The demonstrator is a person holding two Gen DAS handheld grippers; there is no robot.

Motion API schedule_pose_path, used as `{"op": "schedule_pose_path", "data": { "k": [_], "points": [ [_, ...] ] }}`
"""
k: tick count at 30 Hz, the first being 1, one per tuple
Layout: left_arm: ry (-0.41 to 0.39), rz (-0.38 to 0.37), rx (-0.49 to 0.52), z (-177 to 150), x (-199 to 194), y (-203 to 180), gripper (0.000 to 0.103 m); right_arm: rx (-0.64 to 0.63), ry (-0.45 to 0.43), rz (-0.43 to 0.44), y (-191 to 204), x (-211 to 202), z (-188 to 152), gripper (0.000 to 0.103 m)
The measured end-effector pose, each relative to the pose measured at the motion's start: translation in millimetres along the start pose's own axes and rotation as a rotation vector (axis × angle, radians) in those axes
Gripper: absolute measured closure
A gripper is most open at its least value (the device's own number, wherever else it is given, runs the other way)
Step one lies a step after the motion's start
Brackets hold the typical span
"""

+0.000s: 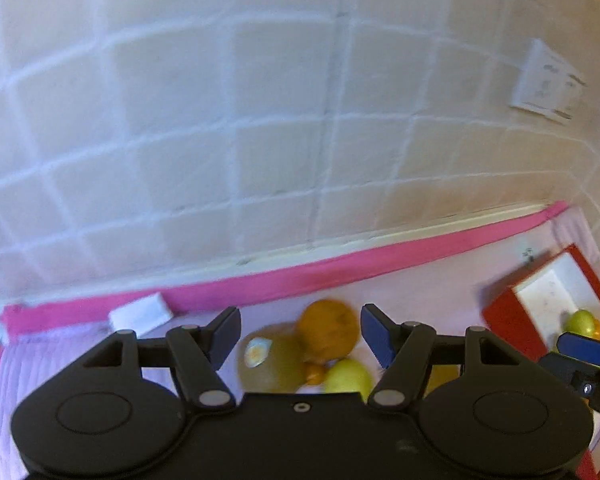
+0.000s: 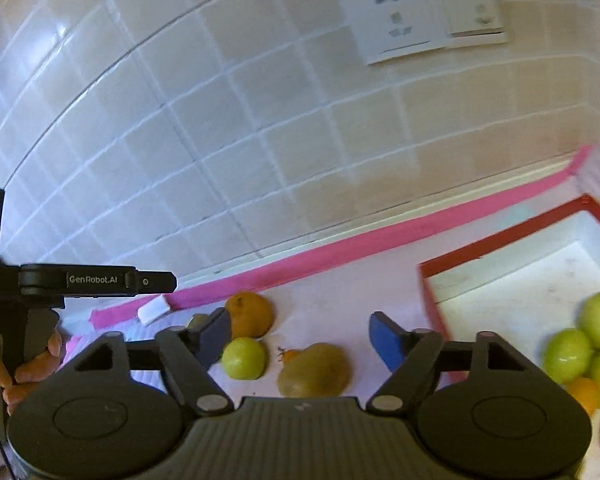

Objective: Organize fruits
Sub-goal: 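Move both tools back over the kiwis on the mat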

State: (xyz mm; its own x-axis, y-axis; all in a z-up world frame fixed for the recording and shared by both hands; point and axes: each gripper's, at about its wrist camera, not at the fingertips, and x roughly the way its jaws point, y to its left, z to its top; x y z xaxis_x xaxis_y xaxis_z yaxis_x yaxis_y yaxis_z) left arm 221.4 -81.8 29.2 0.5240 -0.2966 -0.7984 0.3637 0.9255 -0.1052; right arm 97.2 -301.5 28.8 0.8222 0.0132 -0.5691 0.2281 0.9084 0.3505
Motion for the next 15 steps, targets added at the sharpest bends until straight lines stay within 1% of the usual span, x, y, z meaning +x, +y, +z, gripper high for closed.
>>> {"op": "schedule_pose_path", "data": {
  "k": [4,8,10,15],
  "points": [
    [0.041,-0.001,-0.060,-9,12,25,0.024,-0.085,0.032,0.024,13,23,-11,0.021],
    [0.057,0.002,-0.071,-16,24,34,0.024,-0.164,0.061,-0.005,21,41,-24,0.021],
    [0.062,-0.006,-0.072,-19,29,39,0.024,-0.164,0.072,-0.016,21,45,-28,0.021],
    [0.080,-0.037,-0.082,-25,45,44,0.024,-0.166,0.070,-0.021,15,56,-34,0.017]
  ]
}}
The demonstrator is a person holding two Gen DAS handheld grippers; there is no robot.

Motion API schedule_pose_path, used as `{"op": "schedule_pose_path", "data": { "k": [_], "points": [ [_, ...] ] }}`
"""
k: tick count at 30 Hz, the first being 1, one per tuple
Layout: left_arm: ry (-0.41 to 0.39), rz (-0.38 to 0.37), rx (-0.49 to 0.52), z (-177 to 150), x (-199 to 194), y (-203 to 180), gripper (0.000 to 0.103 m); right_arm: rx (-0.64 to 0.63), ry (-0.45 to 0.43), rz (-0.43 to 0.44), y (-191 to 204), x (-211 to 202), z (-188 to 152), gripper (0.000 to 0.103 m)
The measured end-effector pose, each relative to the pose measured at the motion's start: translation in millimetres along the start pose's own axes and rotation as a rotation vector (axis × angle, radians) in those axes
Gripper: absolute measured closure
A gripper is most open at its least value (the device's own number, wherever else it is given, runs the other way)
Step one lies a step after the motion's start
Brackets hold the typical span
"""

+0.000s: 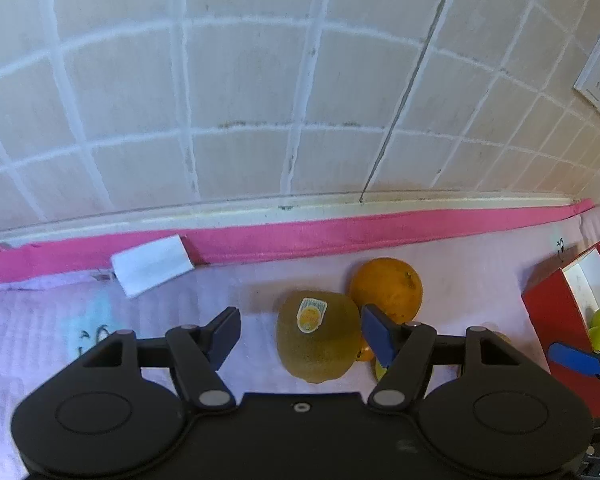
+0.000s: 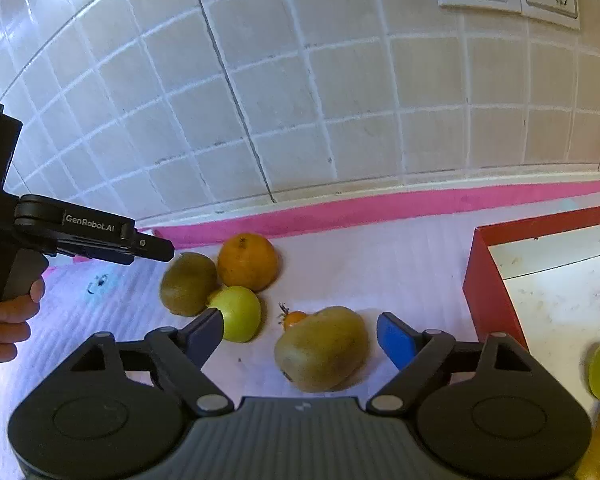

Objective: Organize fruits
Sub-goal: 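Move both tools back over the kiwis on the mat, then grasp the stickered kiwi with the left tool while the right tool grasps the large brown kiwi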

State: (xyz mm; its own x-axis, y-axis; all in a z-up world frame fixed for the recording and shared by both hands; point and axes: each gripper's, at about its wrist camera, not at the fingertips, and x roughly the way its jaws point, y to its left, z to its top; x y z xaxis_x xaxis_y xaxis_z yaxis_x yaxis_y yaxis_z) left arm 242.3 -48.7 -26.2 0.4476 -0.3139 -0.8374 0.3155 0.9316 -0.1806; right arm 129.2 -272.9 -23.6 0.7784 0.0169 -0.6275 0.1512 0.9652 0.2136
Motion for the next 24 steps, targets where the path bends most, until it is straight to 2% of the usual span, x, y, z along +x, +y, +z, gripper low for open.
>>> {"op": "schedule_pose_path", "data": {
  "k": [14,24],
  "points": [
    [0.046,-0.011,0.008,-2,28,-2,0.023,-0.018,0.087,0.009,-9,44,-10,0.017],
    [0.080,-0.023,0.038,-1,43,-10,0.023,0.013,0.062,0.052,-18,57,-17,0.017]
  ]
}}
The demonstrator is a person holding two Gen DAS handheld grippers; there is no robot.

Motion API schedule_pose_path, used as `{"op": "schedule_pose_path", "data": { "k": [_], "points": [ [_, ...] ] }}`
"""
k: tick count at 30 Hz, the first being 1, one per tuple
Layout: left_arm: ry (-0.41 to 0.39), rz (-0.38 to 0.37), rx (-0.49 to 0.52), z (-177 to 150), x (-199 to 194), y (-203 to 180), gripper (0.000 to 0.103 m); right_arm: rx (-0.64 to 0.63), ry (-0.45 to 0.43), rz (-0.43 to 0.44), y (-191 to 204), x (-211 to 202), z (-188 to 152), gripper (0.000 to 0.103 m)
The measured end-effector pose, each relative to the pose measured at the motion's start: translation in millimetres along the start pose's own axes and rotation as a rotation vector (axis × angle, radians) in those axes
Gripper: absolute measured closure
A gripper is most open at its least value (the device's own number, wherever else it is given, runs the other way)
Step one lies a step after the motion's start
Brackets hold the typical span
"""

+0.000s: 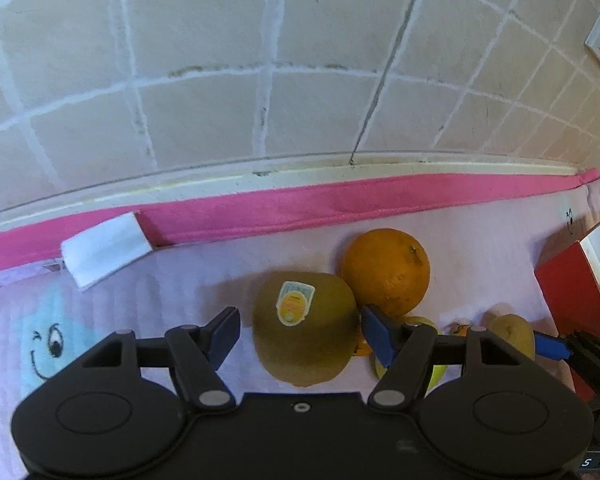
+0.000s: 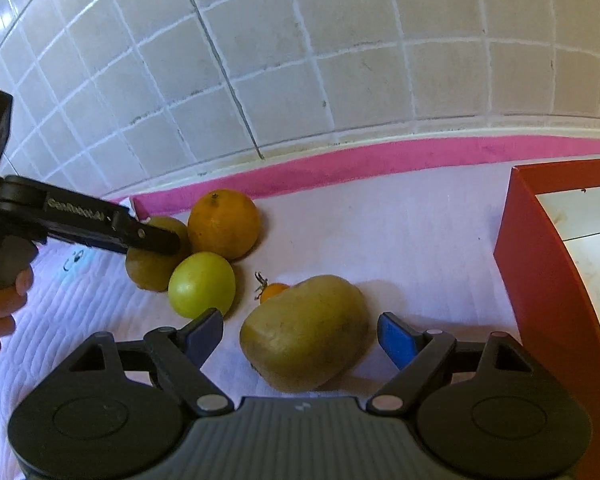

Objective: Organize fruits
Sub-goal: 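Grasp the stickered kiwi with the left tool while the right tool grasps the large brown kiwi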

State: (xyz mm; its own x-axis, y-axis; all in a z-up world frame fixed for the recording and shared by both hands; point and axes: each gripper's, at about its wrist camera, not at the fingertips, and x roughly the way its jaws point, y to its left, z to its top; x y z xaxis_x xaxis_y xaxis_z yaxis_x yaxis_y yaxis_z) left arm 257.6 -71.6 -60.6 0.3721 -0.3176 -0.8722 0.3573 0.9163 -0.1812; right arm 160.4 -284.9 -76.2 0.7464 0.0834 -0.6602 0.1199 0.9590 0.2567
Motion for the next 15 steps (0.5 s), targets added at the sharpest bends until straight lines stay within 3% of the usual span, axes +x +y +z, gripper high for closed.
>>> {"op": "schedule_pose_path", "data": {
  "k": [9,10,11,13,15],
  "points": [
    [0.010,-0.003,-0.040,-3.6,9.9,3.4,0.026,-0.019,-0.013,0.007,1.2,3.6,-0.4,0.017],
    [0.009,-0.010,-0.043,-3.5,9.5,4.0,0.032,-0.019,-0.013,0.008,1.4,3.6,-0.5,0.020],
    [0.011,-0.020,-0.046,-3.2,9.0,4.3,0.032,-0.020,-0.014,0.010,1.6,3.2,-0.4,0.028],
    [0.010,-0.016,-0.038,-3.5,8.1,2.8,0.032,-0.022,-0.019,-0.006,1.7,1.7,-0.1,0.035],
    [0.003,-0.011,-0.034,-4.9,7.3,1.3,0.033,-0.011,-0.017,0.005,-0.4,0.4,-0.1,0.036]
  ]
}}
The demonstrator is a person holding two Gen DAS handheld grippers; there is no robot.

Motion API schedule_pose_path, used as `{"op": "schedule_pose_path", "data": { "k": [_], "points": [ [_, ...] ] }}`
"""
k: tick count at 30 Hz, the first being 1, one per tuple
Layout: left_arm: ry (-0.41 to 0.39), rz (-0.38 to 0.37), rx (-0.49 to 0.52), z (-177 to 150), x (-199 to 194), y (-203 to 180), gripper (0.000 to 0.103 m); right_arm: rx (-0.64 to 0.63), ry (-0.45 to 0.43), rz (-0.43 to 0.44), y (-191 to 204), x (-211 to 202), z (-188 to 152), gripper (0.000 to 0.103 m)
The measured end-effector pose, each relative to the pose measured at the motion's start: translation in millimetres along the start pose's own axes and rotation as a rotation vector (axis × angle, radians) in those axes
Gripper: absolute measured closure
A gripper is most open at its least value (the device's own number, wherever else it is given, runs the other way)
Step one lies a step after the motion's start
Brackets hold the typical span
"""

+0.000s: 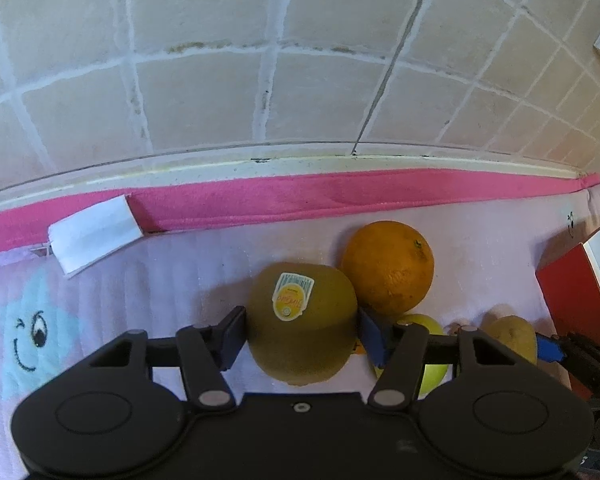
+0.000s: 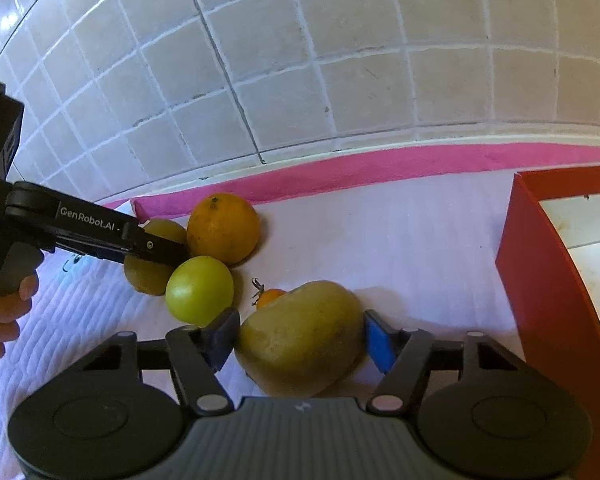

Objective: Organize fruits
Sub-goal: 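Grasp the stickered kiwi with the left tool while the right tool grasps the large brown kiwi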

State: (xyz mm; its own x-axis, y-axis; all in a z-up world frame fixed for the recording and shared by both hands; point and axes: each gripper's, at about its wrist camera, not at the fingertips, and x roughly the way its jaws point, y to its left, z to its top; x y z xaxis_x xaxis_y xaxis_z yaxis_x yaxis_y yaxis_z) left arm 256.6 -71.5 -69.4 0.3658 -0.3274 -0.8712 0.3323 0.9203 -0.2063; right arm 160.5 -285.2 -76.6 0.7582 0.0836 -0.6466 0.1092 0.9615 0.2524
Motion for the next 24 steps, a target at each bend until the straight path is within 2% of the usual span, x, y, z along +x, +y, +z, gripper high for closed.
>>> {"op": "schedule_pose_path", "data": {
  "k": [14,24],
  "points": [
    [-0.050,0.019,-0.024,-17,-19,4,0.033,0.081,-0.009,0.036,6,-21,-20,0.037],
    [-0.122,0.032,-0.028,-31,-55,4,0.034,0.084,-0.033,0.076,21,-49,-28,0.037]
  ]
}}
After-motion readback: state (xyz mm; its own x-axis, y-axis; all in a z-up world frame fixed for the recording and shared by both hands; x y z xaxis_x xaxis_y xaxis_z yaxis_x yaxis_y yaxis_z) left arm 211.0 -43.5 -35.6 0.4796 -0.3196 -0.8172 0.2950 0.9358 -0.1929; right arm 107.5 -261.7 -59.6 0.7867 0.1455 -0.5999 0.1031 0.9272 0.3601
